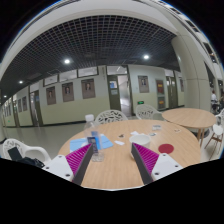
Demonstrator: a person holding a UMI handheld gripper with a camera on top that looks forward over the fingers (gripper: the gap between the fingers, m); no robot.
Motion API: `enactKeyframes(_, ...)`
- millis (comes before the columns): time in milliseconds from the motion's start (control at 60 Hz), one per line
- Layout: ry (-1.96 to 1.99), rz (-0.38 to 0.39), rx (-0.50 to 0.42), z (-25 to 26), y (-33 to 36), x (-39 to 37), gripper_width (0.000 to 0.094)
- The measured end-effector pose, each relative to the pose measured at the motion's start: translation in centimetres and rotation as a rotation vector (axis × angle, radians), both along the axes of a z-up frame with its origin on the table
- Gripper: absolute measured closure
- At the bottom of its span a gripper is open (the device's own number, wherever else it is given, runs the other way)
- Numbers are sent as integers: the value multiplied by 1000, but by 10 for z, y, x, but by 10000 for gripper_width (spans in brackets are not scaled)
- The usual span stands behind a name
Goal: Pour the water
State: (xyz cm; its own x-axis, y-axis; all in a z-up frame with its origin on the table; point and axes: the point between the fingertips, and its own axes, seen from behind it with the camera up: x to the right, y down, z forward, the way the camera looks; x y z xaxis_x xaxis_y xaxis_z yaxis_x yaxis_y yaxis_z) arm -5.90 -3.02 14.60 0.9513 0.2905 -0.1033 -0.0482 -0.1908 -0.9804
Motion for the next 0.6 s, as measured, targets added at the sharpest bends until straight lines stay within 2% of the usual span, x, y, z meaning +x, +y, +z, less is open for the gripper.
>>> enactKeyframes(133, -14, 44, 39, 4, 42, -75, 101)
enactKeyframes(350, -113, -30, 112, 6, 130, -133, 101)
enactKeyframes(550, -92, -53, 55, -22, 185, -147, 110)
enactKeyframes(600, -92, -58, 36, -30, 193, -147, 163)
